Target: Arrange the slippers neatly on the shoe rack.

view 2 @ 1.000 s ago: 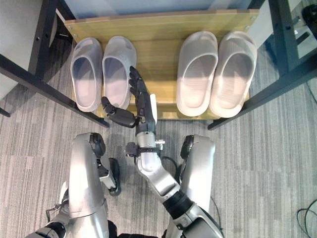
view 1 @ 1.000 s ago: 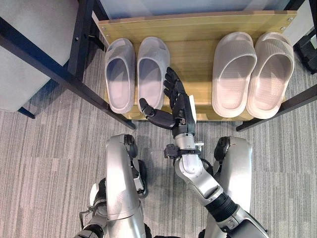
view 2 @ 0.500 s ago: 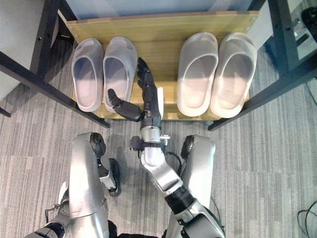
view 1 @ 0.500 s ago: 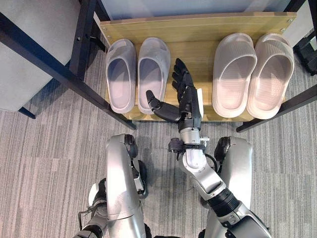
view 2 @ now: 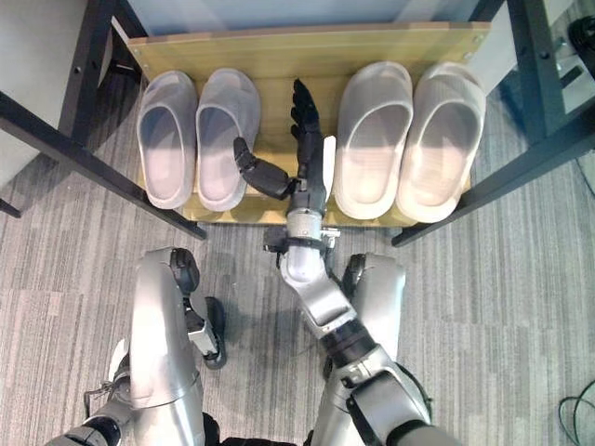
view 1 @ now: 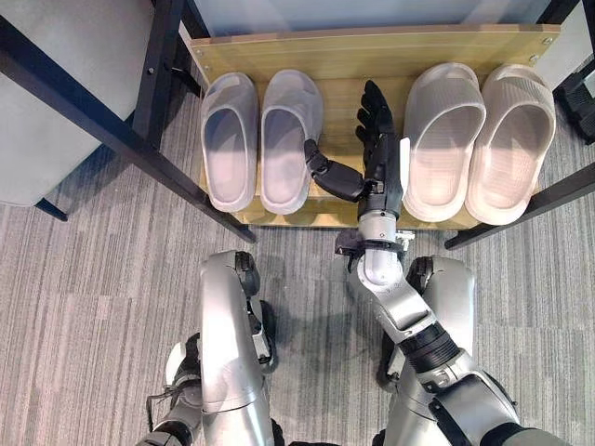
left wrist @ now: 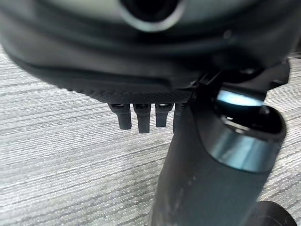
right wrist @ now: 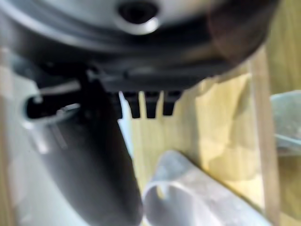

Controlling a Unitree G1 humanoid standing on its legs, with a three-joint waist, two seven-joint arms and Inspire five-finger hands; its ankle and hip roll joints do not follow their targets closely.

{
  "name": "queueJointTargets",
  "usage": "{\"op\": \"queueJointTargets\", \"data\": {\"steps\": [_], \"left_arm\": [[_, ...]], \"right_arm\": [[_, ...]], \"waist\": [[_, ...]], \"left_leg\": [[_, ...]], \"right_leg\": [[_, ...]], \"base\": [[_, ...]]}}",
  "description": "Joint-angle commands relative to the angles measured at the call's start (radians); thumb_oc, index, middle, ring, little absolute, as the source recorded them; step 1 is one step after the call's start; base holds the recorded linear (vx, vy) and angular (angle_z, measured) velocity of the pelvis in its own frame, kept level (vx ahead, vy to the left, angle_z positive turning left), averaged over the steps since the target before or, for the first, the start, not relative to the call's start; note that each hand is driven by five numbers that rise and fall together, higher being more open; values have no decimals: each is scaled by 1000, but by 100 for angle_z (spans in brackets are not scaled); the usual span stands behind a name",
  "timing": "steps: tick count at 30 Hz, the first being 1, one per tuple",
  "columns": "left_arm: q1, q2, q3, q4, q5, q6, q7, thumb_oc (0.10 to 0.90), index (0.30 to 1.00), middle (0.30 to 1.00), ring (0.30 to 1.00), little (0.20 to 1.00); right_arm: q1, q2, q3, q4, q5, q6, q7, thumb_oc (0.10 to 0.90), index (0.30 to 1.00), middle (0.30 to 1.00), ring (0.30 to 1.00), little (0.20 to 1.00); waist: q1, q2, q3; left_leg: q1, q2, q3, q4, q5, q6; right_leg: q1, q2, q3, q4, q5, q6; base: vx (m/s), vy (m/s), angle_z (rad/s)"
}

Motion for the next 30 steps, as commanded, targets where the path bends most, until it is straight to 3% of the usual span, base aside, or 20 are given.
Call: {"op": "queueJointTargets", "data": {"steps": [1, 30], "left_arm": [[49, 83, -74, 45, 15, 7, 42, 800, 900, 900, 900, 900], [64, 87, -98, 49, -8, -15, 25, 800, 900, 900, 900, 900]], "right_arm": [[-100, 0, 51, -124, 22, -92, 44, 800, 900, 900, 900, 900], [-270, 50, 133, -5, 79, -97, 135, 800, 900, 900, 900, 900]], "waist": [[51, 5, -31], [75, 20, -31]], "left_leg": [[55, -30, -9, -8, -58, 57], [55, -32, -8, 8, -69, 52]], "right_leg": [[-8, -31, 7, -33, 65, -139], [-8, -31, 12, -13, 55, -136]], "base": [[0, 0, 0], [0, 0, 0]]}}
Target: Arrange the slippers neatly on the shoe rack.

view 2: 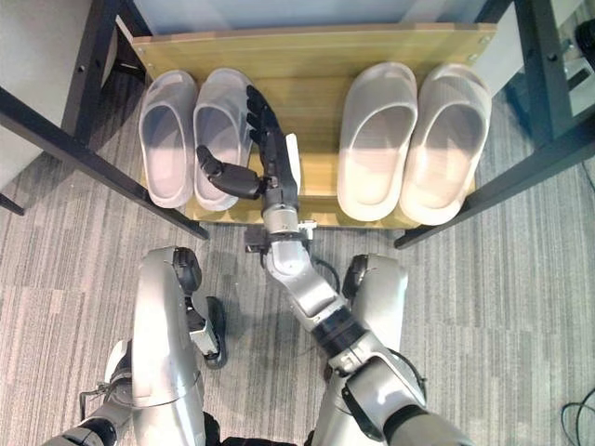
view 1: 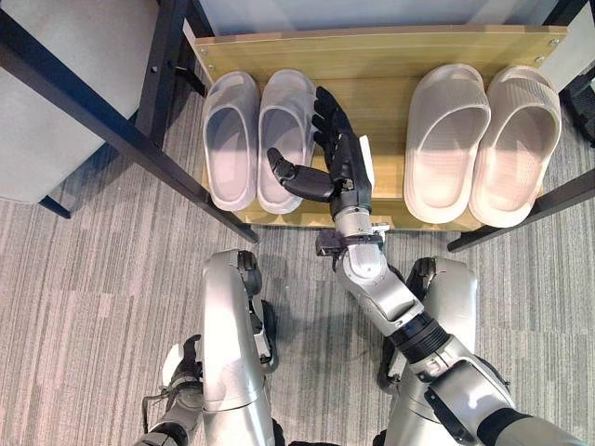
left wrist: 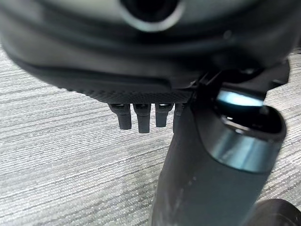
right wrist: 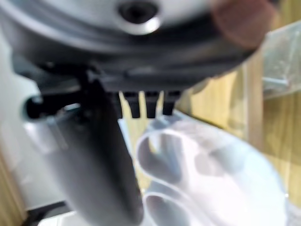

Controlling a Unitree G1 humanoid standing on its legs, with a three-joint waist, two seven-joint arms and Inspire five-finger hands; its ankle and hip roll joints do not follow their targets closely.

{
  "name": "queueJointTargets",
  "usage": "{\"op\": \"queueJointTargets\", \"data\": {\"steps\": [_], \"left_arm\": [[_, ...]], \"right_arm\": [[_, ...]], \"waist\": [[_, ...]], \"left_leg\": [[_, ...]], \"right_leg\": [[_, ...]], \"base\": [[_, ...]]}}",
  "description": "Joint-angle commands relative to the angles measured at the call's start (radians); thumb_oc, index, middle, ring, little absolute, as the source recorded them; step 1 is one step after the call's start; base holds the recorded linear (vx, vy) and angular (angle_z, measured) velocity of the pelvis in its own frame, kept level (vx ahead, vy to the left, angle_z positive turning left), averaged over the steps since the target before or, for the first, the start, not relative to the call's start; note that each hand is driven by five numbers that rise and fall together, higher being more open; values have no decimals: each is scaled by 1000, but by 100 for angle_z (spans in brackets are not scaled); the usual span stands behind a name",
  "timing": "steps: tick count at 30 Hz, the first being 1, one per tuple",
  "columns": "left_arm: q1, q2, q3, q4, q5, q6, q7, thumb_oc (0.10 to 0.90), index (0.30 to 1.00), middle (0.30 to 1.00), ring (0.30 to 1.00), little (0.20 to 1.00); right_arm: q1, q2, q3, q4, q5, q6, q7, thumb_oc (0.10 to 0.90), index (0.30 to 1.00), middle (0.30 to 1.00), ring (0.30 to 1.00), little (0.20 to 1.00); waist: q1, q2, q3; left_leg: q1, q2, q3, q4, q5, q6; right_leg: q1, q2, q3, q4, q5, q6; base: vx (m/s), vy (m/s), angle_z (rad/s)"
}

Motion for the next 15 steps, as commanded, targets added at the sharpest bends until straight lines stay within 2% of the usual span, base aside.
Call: {"op": "queueJointTargets", "data": {"steps": [1, 6, 11, 15], "left_arm": [[61, 69, -64, 37, -6, -13, 35, 800, 900, 900, 900, 900], [61, 63, -64, 41, -13, -15, 33, 800, 900, 900, 900, 900], [67, 56, -52, 43, -12, -13, 36, 800, 900, 900, 900, 900], [74, 53, -32, 32, 21, -16, 72, 800, 900, 900, 900, 900]], "right_arm": [[-174, 48, 40, -74, -28, -94, 28, 800, 900, 900, 900, 900], [-174, 43, 24, -62, -57, -90, 3, 800, 900, 900, 900, 900], [-136, 23, -5, -100, -140, -81, -37, 800, 900, 900, 900, 900], [-23, -5, -52, -267, -226, -113, -64, 800, 900, 900, 900, 900]], "waist": [[63, 19, -31], [64, 17, -31], [58, 16, -31], [46, 13, -31]], "left_leg": [[56, -24, -3, 1, -67, 57], [56, -24, 0, 3, -68, 56], [56, -25, 1, 5, -70, 57], [56, -26, 7, 5, -67, 59]], "right_leg": [[-5, -30, 11, -26, 67, -131], [-5, -29, 17, -23, 68, -129], [-5, -27, 19, -19, 64, -131], [-5, -28, 19, -18, 61, -130]], "base": [[0, 0, 0], [0, 0, 0], [0, 0, 0], [0, 0, 0]]}}
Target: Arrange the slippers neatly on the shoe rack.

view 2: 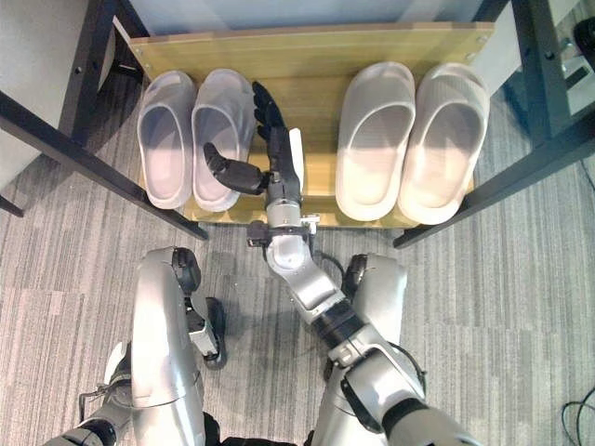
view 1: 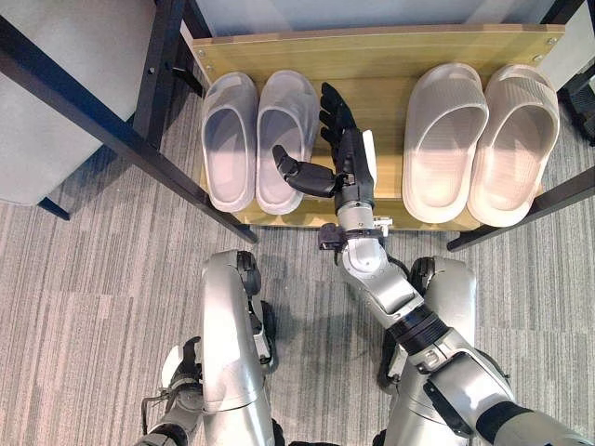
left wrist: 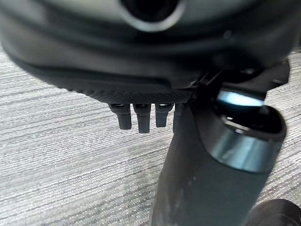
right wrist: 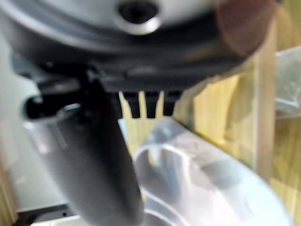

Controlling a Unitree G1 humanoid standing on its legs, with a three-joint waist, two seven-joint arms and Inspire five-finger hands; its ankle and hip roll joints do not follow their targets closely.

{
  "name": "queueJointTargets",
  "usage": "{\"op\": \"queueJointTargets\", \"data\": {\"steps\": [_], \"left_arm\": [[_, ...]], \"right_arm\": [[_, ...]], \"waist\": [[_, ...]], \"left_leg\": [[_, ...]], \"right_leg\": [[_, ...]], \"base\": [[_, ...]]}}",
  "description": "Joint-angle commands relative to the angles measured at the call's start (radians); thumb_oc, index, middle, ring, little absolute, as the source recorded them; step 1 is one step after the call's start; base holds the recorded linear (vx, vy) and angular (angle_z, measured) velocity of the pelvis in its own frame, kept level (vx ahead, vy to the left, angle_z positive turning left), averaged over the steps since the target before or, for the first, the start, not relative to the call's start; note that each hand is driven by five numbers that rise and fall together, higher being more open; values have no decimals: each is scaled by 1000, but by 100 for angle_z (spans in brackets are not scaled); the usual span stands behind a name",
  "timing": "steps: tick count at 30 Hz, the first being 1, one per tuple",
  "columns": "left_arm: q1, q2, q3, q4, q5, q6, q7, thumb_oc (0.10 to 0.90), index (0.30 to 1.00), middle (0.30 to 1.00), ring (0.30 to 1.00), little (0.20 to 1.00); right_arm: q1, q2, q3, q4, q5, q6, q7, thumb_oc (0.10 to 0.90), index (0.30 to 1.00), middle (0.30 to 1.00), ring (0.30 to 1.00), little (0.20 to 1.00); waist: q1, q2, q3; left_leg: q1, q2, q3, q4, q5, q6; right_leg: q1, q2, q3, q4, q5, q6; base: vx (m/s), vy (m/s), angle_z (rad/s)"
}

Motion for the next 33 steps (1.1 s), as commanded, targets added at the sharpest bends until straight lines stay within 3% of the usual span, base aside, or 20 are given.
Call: {"op": "queueJointTargets", "data": {"steps": [1, 6, 11, 13, 14, 16, 17, 20, 23, 25, 26, 27, 29, 30, 33], "left_arm": [[72, 57, -30, 19, 34, -17, 88, 800, 900, 900, 900, 900], [67, 74, 7, -6, 41, -44, 149, 800, 900, 900, 900, 900], [55, 70, 86, -72, 18, -82, 191, 800, 900, 900, 900, 900], [26, 84, 120, -199, 34, -130, 222, 800, 900, 900, 900, 900], [-5, 96, 136, -300, 35, -167, 240, 800, 900, 900, 900, 900], [-9, 99, 134, -340, 36, -185, 242, 800, 900, 900, 900, 900], [11, 102, 137, -416, 41, -230, 255, 800, 900, 900, 900, 900], [65, 112, 123, -533, 94, -281, 285, 800, 900, 900, 900, 900], [97, 129, 105, -620, 163, -286, 333, 800, 900, 900, 900, 900], [125, 142, 78, -648, 234, -287, 349, 800, 900, 900, 900, 900], [127, 141, 77, -648, 236, -288, 350, 800, 900, 900, 900, 900], [149, 163, 55, -662, 310, -263, 365, 800, 900, 900, 900, 900], [166, 164, 47, -655, 324, -261, 357, 800, 900, 900, 900, 900], [176, 151, 34, -602, 339, -256, 349, 800, 900, 900, 900, 900], [209, 129, 41, -538, 291, -265, 298, 800, 900, 900, 900, 900]], "right_arm": [[-18, -2, -11, -268, -132, -131, -34, 800, 900, 900, 900, 900], [54, -31, 10, -396, -155, -167, -22, 800, 900, 900, 900, 900], [205, -108, 40, -602, -122, -225, 82, 800, 900, 900, 900, 900], [306, -208, -8, -695, -78, -283, 147, 800, 900, 900, 900, 900], [383, -258, -63, -715, -2, -315, 189, 800, 900, 900, 900, 900], [432, -285, -82, -715, 35, -326, 222, 800, 900, 900, 900, 900], [548, -333, -130, -736, 26, -353, 242, 800, 900, 900, 900, 900], [706, -400, -198, -761, -168, -379, 179, 800, 900, 900, 900, 900], [766, -413, -188, -705, -204, -369, 147, 800, 900, 900, 900, 900], [815, -455, -153, -661, -318, -360, 110, 800, 900, 900, 900, 900], [816, -454, -151, -660, -322, -361, 106, 800, 900, 900, 900, 900], [832, -482, -106, -621, -386, -357, 98, 800, 900, 900, 900, 900], [837, -486, -69, -574, -389, -356, 105, 800, 900, 900, 900, 900], [848, -474, -17, -488, -389, -344, 133, 800, 900, 900, 900, 900], [856, -484, 35, -382, -385, -336, 193, 800, 900, 900, 900, 900]], "waist": [[49, 11, -31], [42, 3, -31], [28, -18, -31], [24, -59, -31], [25, -95, -32], [26, -107, -40], [20, -129, -87], [9, -134, -158], [7, -132, -215], [18, -159, -256], [17, -158, -256], [23, -174, -280], [25, -184, -293], [24, -200, -317], [20, -213, -340]], "left_leg": [[55, -26, 7, 5, -64, 65], [55, -23, 8, 2, -57, 63], [55, -22, 16, -62, -24, 61], [55, -20, 64, -222, 32, 57], [55, -29, 84, -326, 84, 47], [55, -40, 88, -369, 111, 41], [55, -42, 89, -441, 143, 33], [55, -52, 74, -545, 188, 25], [66, -56, 63, -627, 223, 18], [150, -54, 60, -753, 256, 6], [155, -54, 59, -759, 259, 6], [223, -46, 64, -849, 279, -3], [270, -43, 65, -911, 295, -10], [346, -36, 72, -1003, 315, -19], [464, -33, 85, -1146, 356, -29]], "right_leg": [[-5, -28, 17, -21, 64, -133], [-5, -29, 14, -25, 68, -134], [-5, -35, -2, -87, 91, -134], [-5, -48, -20, -227, 135, -133], [-5, -50, -32, -319, 175, -121], [-4, -57, -45, -357, 195, -115], [3, -79, -68, -422, 207, -104], [31, -131, -120, -525, 226, -86], [65, -162, -167, -605, 249, -71], [167, -185, -219, -728, 266, -59], [174, -185, -223, -734, 268, -60], [253, -192, -262, -829, 286, -52], [309, -191, -287, -889, 296, -49], [395, -183, -324, -996, 315, -38], [519, -162, -372, -1162, 361, -26]], "base": [[-7, -11, 4], [0, 0, 0], [-12, 0, 0], [-168, 14, 5], [-173, 14, 14], [-102, 12, 17], [-62, 43, 18], [-9, 60, 27], [-7, 81, 36], [-1, 26, 31], [22, 22, 33], [5, 19, 20], [8, 13, 12], [8, 25, 8], [20, 9, 4]]}}
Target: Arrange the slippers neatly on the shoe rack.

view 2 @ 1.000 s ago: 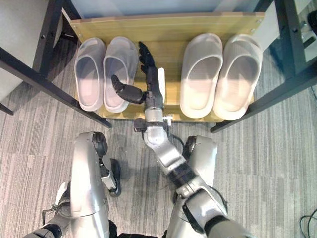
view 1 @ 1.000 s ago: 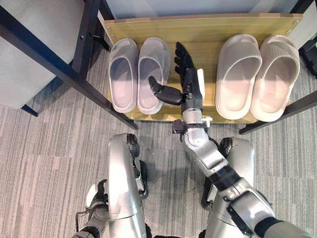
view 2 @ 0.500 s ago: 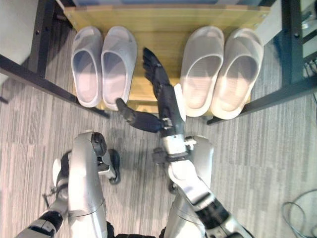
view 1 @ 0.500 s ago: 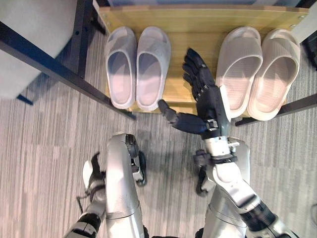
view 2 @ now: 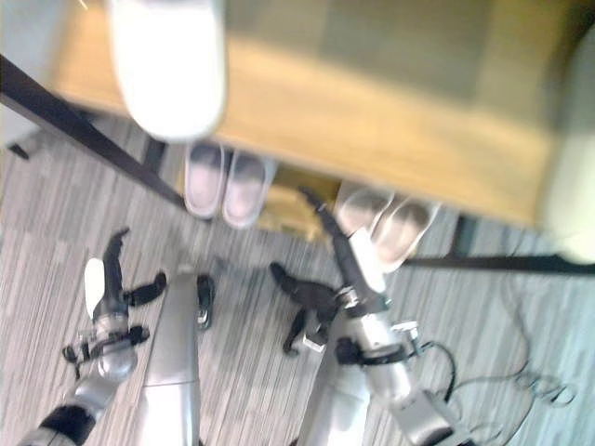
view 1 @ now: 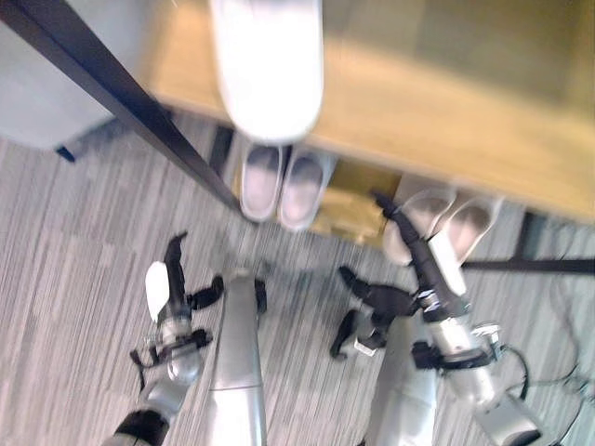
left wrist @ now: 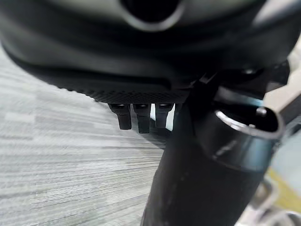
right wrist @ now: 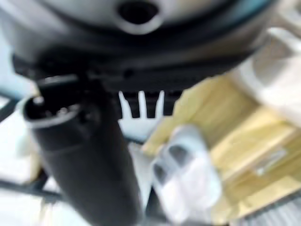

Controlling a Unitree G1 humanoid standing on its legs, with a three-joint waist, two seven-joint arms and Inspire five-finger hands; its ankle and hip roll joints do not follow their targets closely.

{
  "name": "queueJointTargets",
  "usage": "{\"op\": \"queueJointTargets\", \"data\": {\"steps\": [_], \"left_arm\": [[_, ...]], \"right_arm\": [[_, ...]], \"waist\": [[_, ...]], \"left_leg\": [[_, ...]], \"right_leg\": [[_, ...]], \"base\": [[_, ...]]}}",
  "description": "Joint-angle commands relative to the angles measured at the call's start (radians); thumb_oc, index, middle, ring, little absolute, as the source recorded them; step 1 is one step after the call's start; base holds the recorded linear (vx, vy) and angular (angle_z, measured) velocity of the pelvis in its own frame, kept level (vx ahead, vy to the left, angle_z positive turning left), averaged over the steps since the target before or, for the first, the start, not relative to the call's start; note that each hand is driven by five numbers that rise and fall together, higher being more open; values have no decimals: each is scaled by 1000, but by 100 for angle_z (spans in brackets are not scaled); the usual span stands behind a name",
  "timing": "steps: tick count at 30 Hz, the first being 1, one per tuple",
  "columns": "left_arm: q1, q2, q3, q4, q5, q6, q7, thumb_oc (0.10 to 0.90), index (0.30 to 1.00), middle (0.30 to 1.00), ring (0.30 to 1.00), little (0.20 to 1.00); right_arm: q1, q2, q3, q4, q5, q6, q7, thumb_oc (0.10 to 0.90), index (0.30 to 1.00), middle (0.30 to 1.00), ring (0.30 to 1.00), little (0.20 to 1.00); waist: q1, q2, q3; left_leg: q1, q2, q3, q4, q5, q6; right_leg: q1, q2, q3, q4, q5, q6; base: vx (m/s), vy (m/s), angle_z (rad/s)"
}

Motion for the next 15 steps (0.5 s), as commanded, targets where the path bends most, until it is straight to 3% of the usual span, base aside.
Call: {"op": "queueJointTargets", "data": {"steps": [1, 2, 4, 5, 7, 12, 14, 15], "left_arm": [[39, -12, 6, 49, -29, -63, -30, 800, 900, 900, 900, 900], [39, -12, 6, 51, -30, -64, -31, 800, 900, 900, 900, 900], [40, -28, 4, 138, -34, -59, -83, 800, 900, 900, 900, 900], [40, -28, 4, 139, -34, -59, -83, 800, 900, 900, 900, 900], [43, -68, 42, 251, -71, -36, -161, 800, 900, 900, 900, 900], [61, -84, 75, 324, -103, -19, -240, 800, 900, 900, 900, 900], [68, -82, 77, 328, -98, -15, -257, 800, 900, 900, 900, 900], [87, -74, 77, 329, -94, -11, -298, 800, 900, 900, 900, 900]], "right_arm": [[22, -48, 26, 19, -44, -55, 46, 800, 900, 900, 900, 900], [22, -47, 29, 22, -47, -56, 43, 800, 900, 900, 900, 900], [48, -26, 47, 144, -70, -41, 85, 800, 900, 900, 900, 900], [47, -26, 47, 145, -70, -41, 84, 800, 900, 900, 900, 900], [113, 76, 10, 355, -58, 19, 120, 800, 900, 900, 900, 900], [159, 181, -75, 511, -14, 60, 134, 800, 900, 900, 900, 900], [167, 188, -97, 527, -15, 67, 140, 800, 900, 900, 900, 900], [169, 211, -129, 623, -1, 84, 140, 800, 900, 900, 900, 900]], "waist": [[1, 15, -68], [1, 16, -65], [-10, 11, -82], [-10, 11, -80], [-22, 7, -113], [-27, 0, -133], [-28, 0, -136], [-27, 2, -149]], "left_leg": [[73, 35, -2, -176, 60, 2], [83, 35, -2, -185, 64, 2], [208, 42, -3, -332, 101, 0], [211, 42, -3, -334, 102, 0], [393, 22, 20, -537, 157, -2], [599, 5, 65, -741, 218, -12], [634, -6, 76, -783, 254, -4], [728, -13, 93, -867, 284, -8]], "right_leg": [[49, -16, -19, -248, 159, 38], [60, -14, -22, -258, 163, 38], [186, 19, -58, -415, 222, 69], [190, 19, -59, -417, 223, 69], [362, 58, -94, -613, 311, 106], [556, 90, -118, -818, 387, 135], [591, 92, -127, -871, 426, 128], [674, 104, -126, -947, 463, 141]], "base": [[18, -13, -15], [42, -26, -16], [55, -31, -5], [105, -3, -1], [137, -13, -7], [87, -9, 1], [25, 25, -13], [170, 54, -15]]}}
